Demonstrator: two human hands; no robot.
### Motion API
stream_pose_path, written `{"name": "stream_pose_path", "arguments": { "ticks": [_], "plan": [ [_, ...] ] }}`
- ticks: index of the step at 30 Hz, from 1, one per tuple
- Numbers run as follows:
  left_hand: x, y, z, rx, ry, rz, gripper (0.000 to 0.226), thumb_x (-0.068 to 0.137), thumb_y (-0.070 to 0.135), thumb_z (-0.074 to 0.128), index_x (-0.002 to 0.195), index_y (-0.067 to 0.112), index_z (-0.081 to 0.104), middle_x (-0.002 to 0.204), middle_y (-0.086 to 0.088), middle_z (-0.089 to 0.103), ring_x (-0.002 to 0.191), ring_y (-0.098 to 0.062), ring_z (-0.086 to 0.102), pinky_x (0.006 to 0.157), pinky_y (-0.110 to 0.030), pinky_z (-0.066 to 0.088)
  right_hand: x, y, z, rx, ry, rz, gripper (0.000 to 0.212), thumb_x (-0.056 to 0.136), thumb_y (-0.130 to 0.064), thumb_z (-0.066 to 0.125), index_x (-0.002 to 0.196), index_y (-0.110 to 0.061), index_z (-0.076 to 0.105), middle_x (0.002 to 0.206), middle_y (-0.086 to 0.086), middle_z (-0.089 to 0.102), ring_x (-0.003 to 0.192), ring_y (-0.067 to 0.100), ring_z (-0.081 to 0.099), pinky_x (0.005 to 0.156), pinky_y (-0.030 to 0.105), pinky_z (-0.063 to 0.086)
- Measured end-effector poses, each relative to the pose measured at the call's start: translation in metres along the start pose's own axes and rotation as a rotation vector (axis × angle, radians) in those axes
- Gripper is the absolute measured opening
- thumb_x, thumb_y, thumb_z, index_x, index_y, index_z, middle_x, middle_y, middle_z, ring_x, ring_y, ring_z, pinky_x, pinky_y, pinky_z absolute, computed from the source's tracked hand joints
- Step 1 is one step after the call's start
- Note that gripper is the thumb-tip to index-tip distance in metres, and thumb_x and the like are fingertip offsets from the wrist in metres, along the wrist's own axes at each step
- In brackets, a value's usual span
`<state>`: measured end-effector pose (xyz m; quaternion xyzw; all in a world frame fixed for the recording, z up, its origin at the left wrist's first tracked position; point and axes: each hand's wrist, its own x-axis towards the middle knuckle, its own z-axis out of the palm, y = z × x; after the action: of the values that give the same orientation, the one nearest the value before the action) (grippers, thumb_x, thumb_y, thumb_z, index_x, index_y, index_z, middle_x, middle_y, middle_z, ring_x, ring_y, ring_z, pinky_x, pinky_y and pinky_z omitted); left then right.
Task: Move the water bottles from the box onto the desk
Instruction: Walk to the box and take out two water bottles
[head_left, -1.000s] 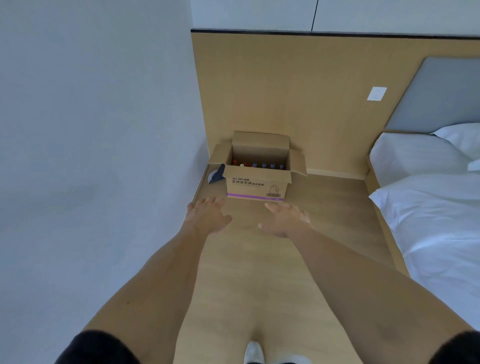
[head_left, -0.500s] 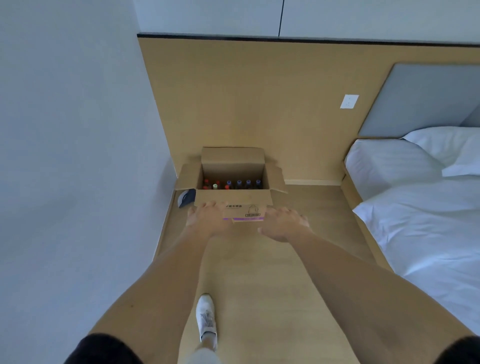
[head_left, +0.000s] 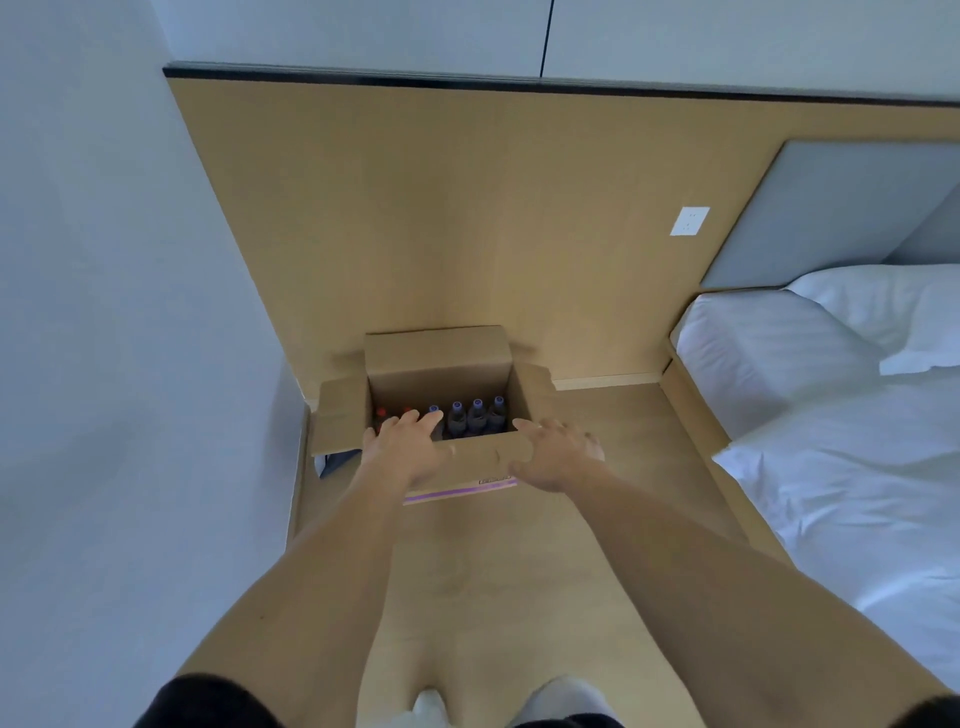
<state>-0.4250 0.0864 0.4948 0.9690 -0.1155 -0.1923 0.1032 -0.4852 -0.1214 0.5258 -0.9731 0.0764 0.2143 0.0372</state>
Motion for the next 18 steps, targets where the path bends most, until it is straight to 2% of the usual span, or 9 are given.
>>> {"name": "stream_pose_path", "arguments": {
  "ticks": [4, 12, 18],
  "plan": [
    [0.045, -0.011, -0.01, 0.002, -0.023, 0.008, 0.067, 0.096, 0.057, 0.045, 0.157, 0.035, 0.026, 0.155, 0.003, 0.038, 0.142, -0.025, 0.035, 0.114, -0.05, 0.03, 0.046, -0.004, -0.012, 0.016, -0.028, 0.023, 0.069, 0.09, -0.06, 0.048, 0.151, -0.038, 0.027, 0.147, 0.002, 0.043, 0.134, 0.029, 0.041, 0.105, 0.047, 0.037],
    [0.146, -0.018, -0.019, 0.003, -0.059, -0.004, 0.065, 0.098, 0.056, 0.044, 0.157, 0.033, 0.026, 0.158, -0.001, 0.035, 0.142, -0.028, 0.036, 0.114, -0.052, 0.032, 0.158, 0.009, -0.023, 0.049, -0.062, 0.004, 0.072, 0.09, -0.065, 0.048, 0.153, -0.039, 0.024, 0.153, 0.003, 0.037, 0.14, 0.029, 0.034, 0.108, 0.049, 0.035],
    [0.242, -0.021, -0.027, -0.004, -0.102, -0.048, 0.067, 0.099, 0.055, 0.045, 0.158, 0.031, 0.025, 0.161, -0.002, 0.033, 0.144, -0.03, 0.034, 0.116, -0.053, 0.031, 0.276, 0.02, -0.033, 0.07, -0.115, -0.063, 0.072, 0.089, -0.069, 0.047, 0.152, -0.04, 0.026, 0.148, 0.002, 0.041, 0.133, 0.03, 0.043, 0.1, 0.044, 0.04]
  ]
}}
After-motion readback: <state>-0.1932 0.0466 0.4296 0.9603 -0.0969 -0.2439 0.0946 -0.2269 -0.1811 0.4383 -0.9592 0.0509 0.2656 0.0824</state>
